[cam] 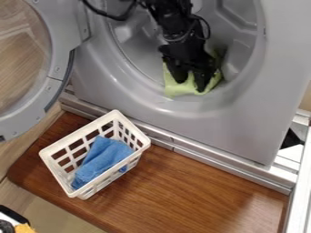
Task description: Take out the green cloth inside the washer and put it in the white basket
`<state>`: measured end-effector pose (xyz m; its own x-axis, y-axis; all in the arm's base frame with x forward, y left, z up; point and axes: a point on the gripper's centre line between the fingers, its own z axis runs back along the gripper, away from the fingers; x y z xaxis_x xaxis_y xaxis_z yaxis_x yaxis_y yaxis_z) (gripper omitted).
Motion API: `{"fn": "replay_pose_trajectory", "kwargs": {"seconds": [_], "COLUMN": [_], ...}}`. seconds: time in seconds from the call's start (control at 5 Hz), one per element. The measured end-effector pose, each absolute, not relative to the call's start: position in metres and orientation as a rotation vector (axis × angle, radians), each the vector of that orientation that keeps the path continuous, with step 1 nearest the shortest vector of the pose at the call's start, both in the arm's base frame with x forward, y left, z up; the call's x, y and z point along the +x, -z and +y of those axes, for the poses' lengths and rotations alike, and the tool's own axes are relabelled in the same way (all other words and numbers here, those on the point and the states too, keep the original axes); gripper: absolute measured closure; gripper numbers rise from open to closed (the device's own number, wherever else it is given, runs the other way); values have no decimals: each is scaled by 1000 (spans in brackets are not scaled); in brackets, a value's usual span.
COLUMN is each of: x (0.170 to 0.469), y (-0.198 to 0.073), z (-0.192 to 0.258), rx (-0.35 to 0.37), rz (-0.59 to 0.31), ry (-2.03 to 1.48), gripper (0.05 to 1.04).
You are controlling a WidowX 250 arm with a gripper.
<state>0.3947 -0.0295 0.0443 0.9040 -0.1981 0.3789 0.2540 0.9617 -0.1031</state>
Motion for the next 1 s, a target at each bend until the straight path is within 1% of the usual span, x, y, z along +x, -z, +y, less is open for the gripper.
{"fn": "replay_pose_trajectory", "kwargs": {"seconds": [0.2,0.4,0.6,0.8,1.0], "x": [395,391,386,379,371], "y": [-39,-36,-38,-43,-56], "z": [-29,-29,-30,-32,-29], "rx": [-127,-124,-126,-139,-132], "rz": [-360,-354,-349,-326,-303], "ry": [211,196,199,215,215], "gripper": [694,897,988,998,998]}}
